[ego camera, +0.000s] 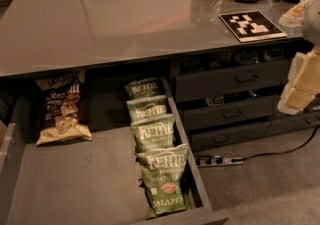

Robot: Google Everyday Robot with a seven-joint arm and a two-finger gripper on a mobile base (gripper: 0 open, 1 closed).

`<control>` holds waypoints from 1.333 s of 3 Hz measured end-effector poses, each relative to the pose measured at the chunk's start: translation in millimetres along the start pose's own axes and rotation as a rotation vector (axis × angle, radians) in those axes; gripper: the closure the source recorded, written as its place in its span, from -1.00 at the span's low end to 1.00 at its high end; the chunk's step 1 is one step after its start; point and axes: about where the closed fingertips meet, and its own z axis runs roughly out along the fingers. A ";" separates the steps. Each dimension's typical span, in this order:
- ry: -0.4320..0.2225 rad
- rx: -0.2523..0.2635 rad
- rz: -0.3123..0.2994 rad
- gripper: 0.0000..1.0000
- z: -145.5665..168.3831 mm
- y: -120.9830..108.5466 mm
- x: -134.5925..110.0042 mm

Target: Pick brown chip bag from top drawer and place on counter

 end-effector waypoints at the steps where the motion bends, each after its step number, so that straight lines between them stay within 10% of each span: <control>1: 0.000 0.000 0.000 -1.00 0.0 0.0 0.0; 4: -0.448 -0.117 0.097 -1.00 120.4 0.2 -102.7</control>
Offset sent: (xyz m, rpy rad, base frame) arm 0.0686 0.1103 -0.1204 0.4265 0.0576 0.0283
